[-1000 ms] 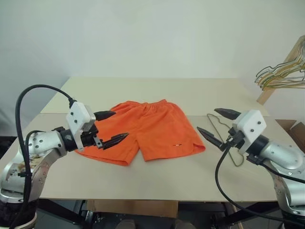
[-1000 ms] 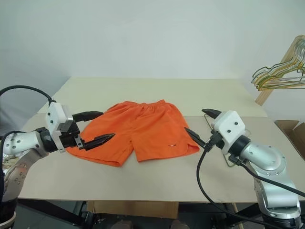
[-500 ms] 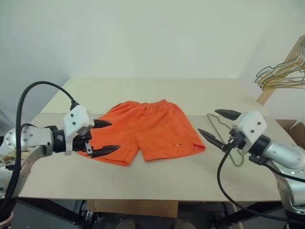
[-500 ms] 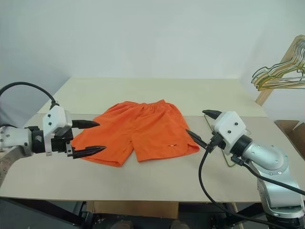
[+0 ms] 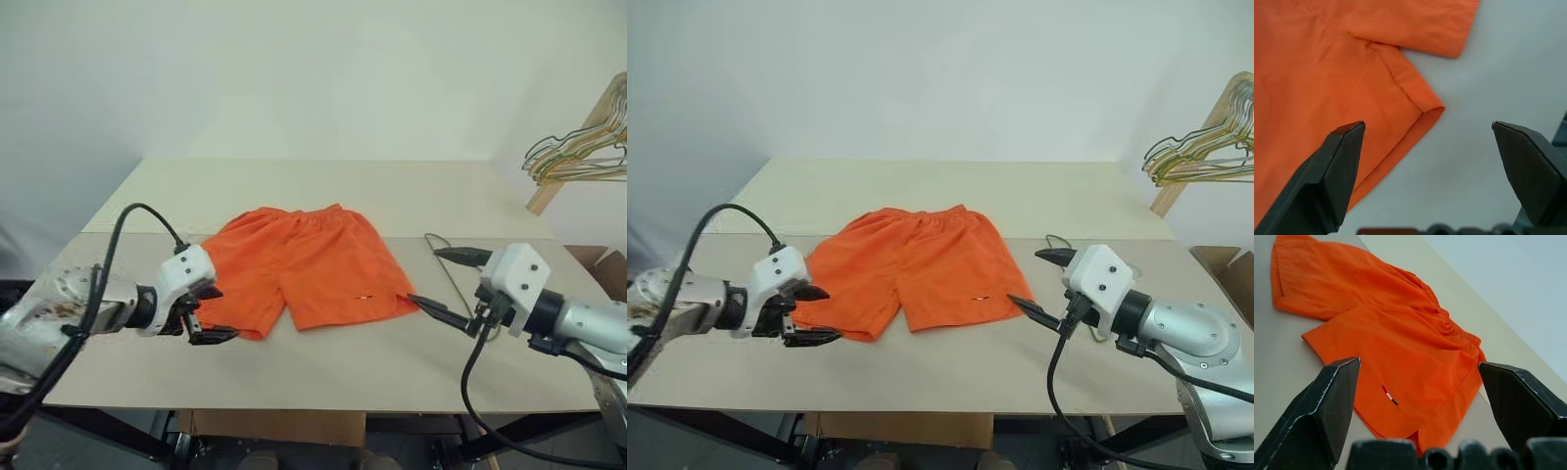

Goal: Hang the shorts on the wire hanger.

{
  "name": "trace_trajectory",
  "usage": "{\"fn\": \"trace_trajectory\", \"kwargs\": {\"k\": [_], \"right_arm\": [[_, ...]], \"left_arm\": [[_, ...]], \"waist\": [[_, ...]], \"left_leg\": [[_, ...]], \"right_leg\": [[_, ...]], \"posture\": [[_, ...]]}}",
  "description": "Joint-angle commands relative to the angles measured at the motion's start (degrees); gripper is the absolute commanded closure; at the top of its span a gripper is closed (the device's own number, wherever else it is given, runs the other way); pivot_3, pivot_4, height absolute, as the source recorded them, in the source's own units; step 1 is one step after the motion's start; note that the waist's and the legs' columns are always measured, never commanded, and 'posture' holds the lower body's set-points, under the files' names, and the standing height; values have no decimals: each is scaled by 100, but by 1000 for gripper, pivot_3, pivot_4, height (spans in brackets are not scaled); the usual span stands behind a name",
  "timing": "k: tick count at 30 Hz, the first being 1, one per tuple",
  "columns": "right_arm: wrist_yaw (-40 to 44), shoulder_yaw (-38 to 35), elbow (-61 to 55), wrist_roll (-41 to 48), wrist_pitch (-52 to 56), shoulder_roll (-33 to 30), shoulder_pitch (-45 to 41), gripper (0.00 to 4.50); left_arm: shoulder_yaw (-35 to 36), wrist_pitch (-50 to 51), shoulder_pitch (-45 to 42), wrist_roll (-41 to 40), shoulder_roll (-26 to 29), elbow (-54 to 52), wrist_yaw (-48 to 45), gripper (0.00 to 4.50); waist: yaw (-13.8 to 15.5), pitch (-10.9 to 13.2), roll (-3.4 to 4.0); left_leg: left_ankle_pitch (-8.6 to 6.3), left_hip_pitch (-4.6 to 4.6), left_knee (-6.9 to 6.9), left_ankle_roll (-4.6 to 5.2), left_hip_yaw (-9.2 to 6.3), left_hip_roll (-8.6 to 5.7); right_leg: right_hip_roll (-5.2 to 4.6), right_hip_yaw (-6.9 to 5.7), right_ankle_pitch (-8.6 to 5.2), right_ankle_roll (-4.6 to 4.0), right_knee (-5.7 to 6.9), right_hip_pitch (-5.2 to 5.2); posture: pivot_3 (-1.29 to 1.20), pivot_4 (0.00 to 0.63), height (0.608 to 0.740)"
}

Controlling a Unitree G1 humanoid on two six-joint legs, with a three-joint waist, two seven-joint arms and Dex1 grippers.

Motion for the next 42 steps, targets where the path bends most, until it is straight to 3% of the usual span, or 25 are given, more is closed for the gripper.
{"fn": "trace_trajectory", "kwargs": {"k": [1,8,17,22,26,31,37,42], "right_arm": [[-116,-99,-271,20,-25,-7,-37,26],[-142,-128,-300,-6,-66,-33,58,26],[-117,-65,-277,-89,-143,-34,88,26],[-104,51,-222,-139,-194,-41,-14,26],[-126,8,-251,-117,-132,-52,-63,26],[-191,-46,-371,-107,-73,-27,13,26],[-354,-126,-508,-48,52,-12,-28,0],[-421,-136,-576,15,143,-23,-53,0]], "left_arm": [[-249,872,-357,42,-679,-163,843,0],[-380,1027,-719,62,-1183,-135,1153,0],[-827,608,-1009,87,-1048,-26,816,0],[-1670,383,-1433,479,-1690,242,1101,0],[-3026,-212,-1787,1490,-1736,602,1270,0],[-3717,-700,-2085,2183,-2007,1430,1232,0],[-4055,-1047,-2208,2721,-2269,2094,996,1610],[-4149,-1323,-2221,2997,-2387,2513,688,3312]], "waist": [[7,-1,-6],[-86,0,-12],[-146,0,-12],[-93,-1,-14],[-143,-1,-15],[-157,-1,-14],[-158,-1,-14],[-164,-3,-12]], "left_leg": [[0,0,2,0,-2,-1],[0,-5,-1,0,-20,-1],[0,0,-2,0,-17,-2],[0,-1,9,0,-10,-8],[0,-3,6,0,-8,-7],[0,-2,6,0,-6,-7],[0,-5,9,0,-4,-6],[0,1,10,0,-3,-6]], "right_leg": [[0,-1,0,0,0,1],[1,2,2,-3,0,-5],[1,4,1,-3,-1,-1],[-2,-1,2,-2,-2,9],[1,3,2,-2,-2,4],[3,7,2,-3,-1,4],[3,6,1,-1,-2,2],[3,6,2,-2,-1,7]], "posture": [[5,0,740],[-8,0,740],[-8,0,740],[-20,0,740],[-36,0,740],[-52,0,740],[-68,0,740],[-74,0,740]]}}
